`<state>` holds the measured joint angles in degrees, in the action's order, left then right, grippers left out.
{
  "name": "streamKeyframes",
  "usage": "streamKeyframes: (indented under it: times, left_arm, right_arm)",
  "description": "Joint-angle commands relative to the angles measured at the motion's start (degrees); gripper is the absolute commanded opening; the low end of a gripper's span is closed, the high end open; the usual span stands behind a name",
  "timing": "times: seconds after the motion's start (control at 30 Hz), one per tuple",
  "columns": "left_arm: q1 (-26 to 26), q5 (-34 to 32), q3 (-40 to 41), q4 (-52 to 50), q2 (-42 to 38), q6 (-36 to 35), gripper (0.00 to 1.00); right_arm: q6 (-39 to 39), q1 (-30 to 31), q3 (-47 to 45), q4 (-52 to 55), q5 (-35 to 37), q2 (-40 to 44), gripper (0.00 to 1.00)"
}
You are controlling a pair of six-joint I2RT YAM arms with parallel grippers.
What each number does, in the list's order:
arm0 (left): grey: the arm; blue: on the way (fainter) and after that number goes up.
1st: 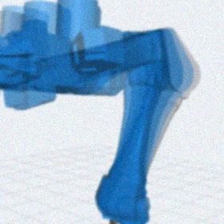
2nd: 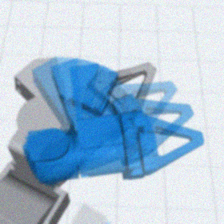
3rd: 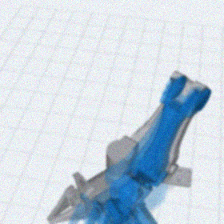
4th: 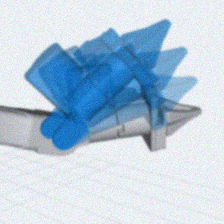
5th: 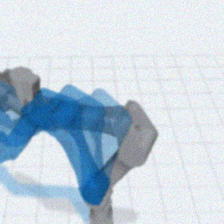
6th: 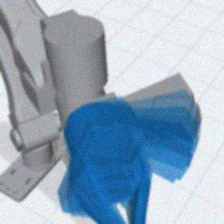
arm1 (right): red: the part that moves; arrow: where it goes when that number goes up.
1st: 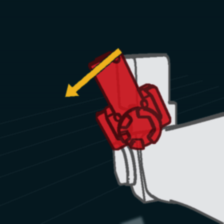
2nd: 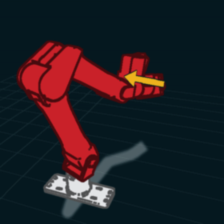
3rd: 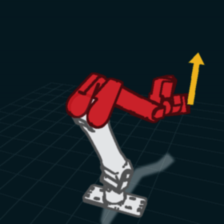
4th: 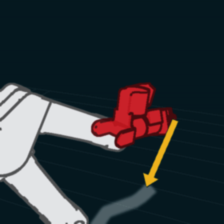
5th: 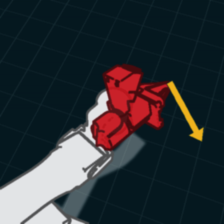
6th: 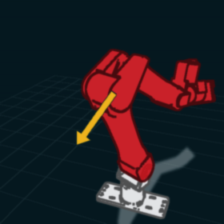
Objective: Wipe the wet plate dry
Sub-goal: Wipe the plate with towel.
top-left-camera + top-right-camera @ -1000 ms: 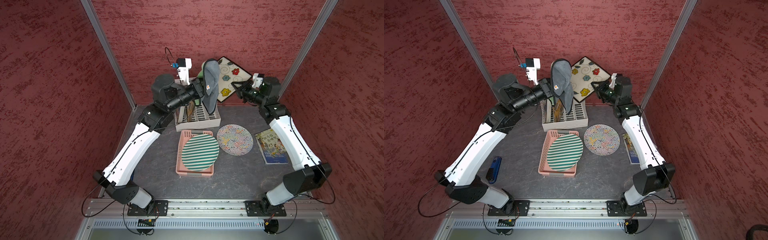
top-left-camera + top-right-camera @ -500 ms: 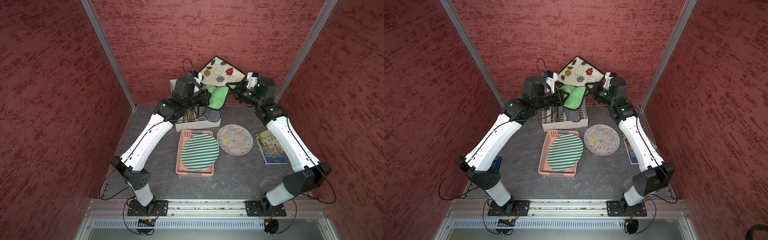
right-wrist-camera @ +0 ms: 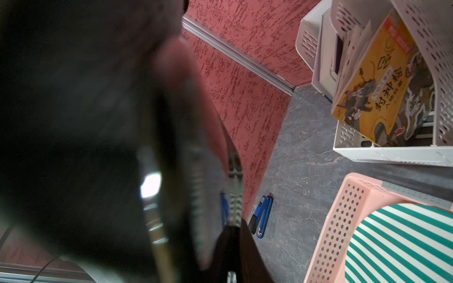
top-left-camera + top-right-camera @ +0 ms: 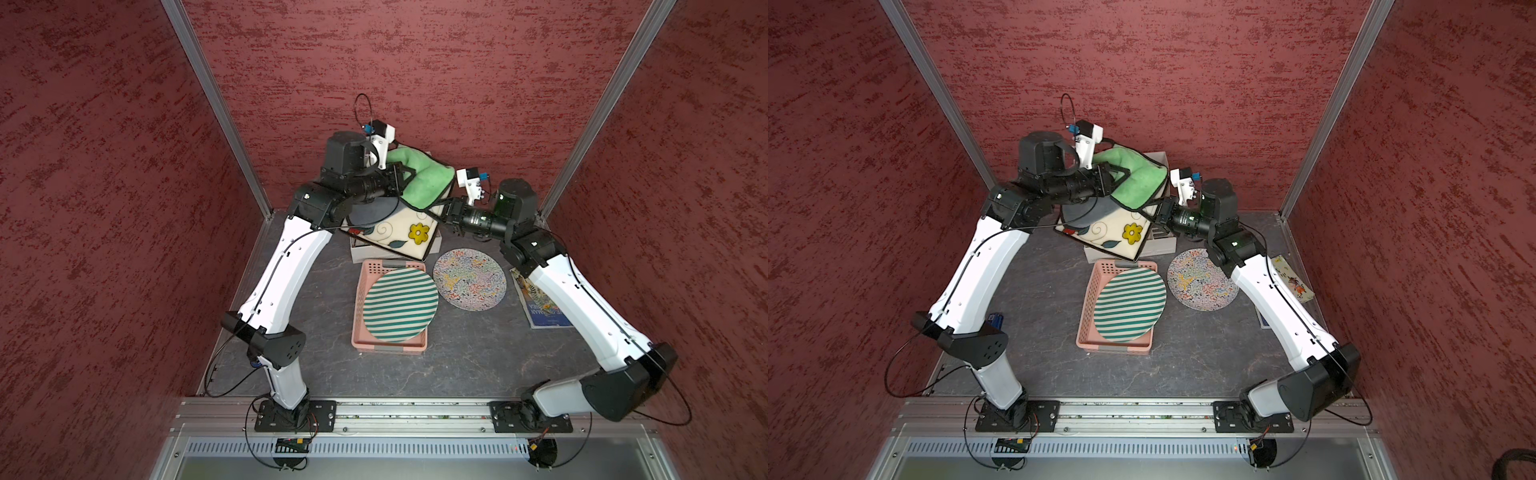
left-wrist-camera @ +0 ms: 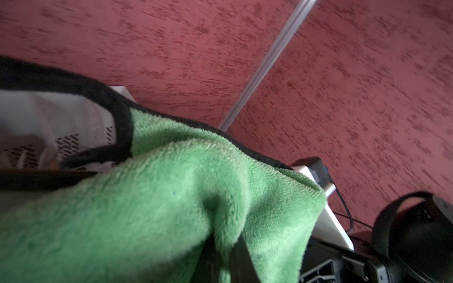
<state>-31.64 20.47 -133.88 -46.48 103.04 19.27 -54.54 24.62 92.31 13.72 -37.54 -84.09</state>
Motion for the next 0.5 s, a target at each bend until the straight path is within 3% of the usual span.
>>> streamKeyframes:
  times: [0.0, 0.2, 0.33, 0.47]
  left_arm:
    - [-1.93, 0.58, 1.85, -6.71, 1.61, -3.40, 0.00]
    - [2.07, -2.65, 13.11, -1.39, -6.42, -0.12, 0.00]
    - [5.86, -4.88, 12.13, -0.62, -7.32, 2.68, 0.00]
    - [7.62, -6.47, 5.11, -2.13, -4.19, 3.39, 0.00]
  right_arm:
    - [-1.86, -3.71, 12.74, -15.80, 2.54, -0.67, 0.00]
    - [-13.22, -10.17, 11.75, -25.95, 3.58, -1.05, 0.00]
    - [-14.09, -7.19, 5.87, -28.73, 0.06, 1.12, 0.00]
    - [-11.24, -0.46, -1.17, -27.57, -0.58, 4.88, 0.00]
